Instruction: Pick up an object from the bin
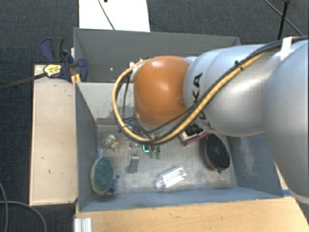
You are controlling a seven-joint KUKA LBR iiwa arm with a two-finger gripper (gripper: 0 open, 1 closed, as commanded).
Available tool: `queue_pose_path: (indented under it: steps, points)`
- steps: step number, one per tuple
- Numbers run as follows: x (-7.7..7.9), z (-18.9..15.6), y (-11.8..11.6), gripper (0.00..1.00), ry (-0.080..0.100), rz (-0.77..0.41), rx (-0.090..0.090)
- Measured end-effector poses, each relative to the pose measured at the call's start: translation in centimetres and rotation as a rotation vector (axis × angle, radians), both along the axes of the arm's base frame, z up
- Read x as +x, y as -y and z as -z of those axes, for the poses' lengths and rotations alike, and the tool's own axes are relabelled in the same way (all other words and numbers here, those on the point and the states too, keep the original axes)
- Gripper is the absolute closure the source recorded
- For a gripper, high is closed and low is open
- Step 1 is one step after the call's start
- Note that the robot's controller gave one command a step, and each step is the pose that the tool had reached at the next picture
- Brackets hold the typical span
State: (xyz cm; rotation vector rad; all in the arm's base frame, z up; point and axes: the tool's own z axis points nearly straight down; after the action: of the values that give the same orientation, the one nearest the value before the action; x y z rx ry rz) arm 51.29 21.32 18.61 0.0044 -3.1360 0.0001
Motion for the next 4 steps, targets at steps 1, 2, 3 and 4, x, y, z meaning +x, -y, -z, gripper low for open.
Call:
queue_pose_path:
  steps: [1,2,3,4]
  points:
    - [7.0,11.9,-3.9,0.0,0.007,-0.194,0.002]
    - [7.4,8.4,-3.7,0.0,0.014,-0.498,0.003]
    - [8.0,7.7,-4.0,0.0,0.013,-0.714,0.004]
    - [8.0,11.5,-3.6,0.0,0.008,-0.907,0.001]
